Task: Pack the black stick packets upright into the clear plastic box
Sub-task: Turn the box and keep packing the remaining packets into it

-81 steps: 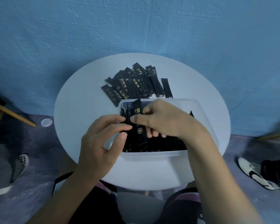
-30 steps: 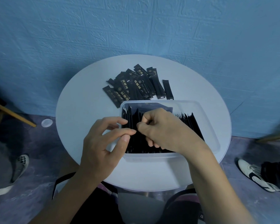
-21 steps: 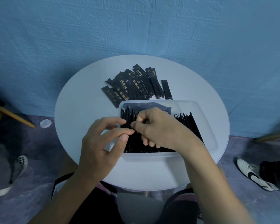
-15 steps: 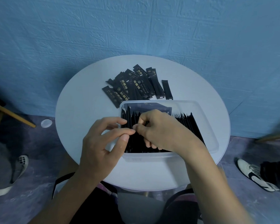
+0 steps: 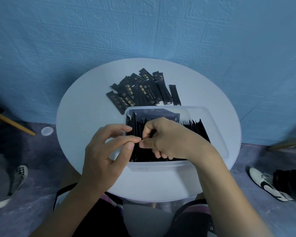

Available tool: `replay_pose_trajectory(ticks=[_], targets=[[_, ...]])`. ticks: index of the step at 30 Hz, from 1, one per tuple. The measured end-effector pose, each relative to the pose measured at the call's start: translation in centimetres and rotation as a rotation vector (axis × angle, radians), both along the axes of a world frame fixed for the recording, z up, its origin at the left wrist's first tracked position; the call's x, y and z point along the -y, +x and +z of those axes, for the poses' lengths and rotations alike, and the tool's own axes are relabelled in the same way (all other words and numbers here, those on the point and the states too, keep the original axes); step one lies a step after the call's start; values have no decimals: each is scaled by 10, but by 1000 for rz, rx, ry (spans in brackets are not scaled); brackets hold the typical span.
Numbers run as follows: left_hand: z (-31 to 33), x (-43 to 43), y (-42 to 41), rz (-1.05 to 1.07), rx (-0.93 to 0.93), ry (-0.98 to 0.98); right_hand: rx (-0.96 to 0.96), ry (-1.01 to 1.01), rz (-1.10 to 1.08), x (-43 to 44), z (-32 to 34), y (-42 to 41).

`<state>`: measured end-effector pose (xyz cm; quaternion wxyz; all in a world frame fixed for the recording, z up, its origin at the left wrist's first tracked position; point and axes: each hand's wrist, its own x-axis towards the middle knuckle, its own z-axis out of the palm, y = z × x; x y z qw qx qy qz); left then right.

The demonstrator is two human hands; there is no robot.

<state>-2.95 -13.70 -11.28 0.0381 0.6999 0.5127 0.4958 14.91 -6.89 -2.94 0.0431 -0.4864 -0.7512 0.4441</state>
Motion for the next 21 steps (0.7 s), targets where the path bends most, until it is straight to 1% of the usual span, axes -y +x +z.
replay_pose_trajectory(ticks=[3, 5, 9, 12, 15, 21], targets=[[0, 0, 0, -9, 10, -7, 38, 30, 22, -10, 7, 0], [1, 0, 0, -15, 24, -12, 10, 51, 10, -23, 15, 1], [0, 0, 0, -5, 14, -13, -19, 163, -30, -54, 28, 4], [1, -1, 0, 4, 13, -23, 4, 253, -86, -86, 32, 2], [2, -1, 1, 20, 11, -29, 111, 373, -161, -122, 26, -7], [2, -2, 1, 36, 10, -21, 414, 342, -64, -146, 10, -34]])
